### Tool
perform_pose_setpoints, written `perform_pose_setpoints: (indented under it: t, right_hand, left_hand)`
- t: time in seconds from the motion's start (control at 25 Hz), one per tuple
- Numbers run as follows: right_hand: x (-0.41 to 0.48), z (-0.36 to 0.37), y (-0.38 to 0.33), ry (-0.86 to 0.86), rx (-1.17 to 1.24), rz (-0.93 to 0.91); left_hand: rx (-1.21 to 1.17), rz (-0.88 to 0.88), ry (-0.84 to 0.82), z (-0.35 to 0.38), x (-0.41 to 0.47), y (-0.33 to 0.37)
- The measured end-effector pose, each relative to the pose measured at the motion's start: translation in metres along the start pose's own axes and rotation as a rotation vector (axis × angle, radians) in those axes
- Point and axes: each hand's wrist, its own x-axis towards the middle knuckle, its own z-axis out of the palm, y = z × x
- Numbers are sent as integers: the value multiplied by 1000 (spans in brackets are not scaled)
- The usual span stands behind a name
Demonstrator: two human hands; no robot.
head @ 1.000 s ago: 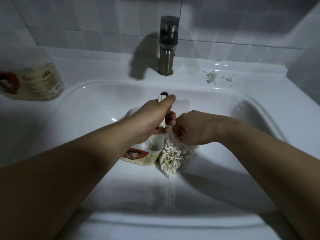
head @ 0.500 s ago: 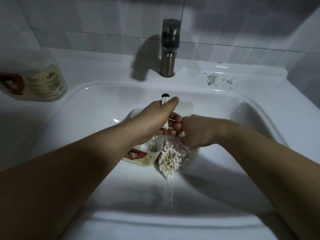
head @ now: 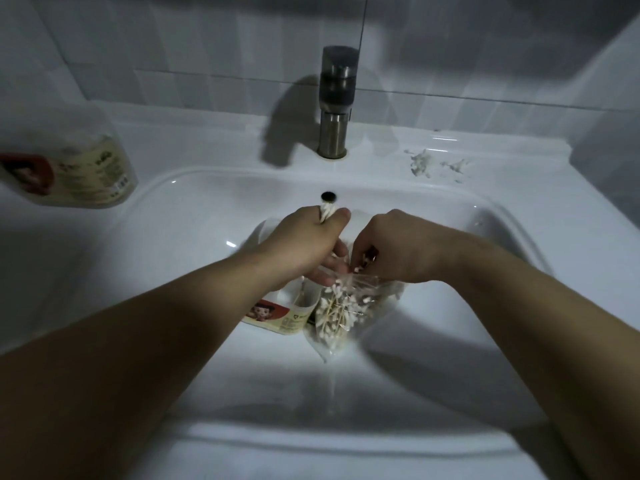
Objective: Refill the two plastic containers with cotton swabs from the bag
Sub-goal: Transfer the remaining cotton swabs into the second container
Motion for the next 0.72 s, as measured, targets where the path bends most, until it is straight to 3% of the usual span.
perform_pose_setpoints:
  t: [0.24, 0.48, 0.72]
  right_hand:
    - [-7, -10, 7, 80, 83, 59]
    - [-13, -17, 15, 107, 318, 175]
    - [-15, -20, 22, 156, 470, 237]
  left_hand:
    - [125, -8, 19, -2, -2, 1]
    - [263, -7, -55, 2, 1, -9]
    - [263, 140, -83, 2, 6, -11]
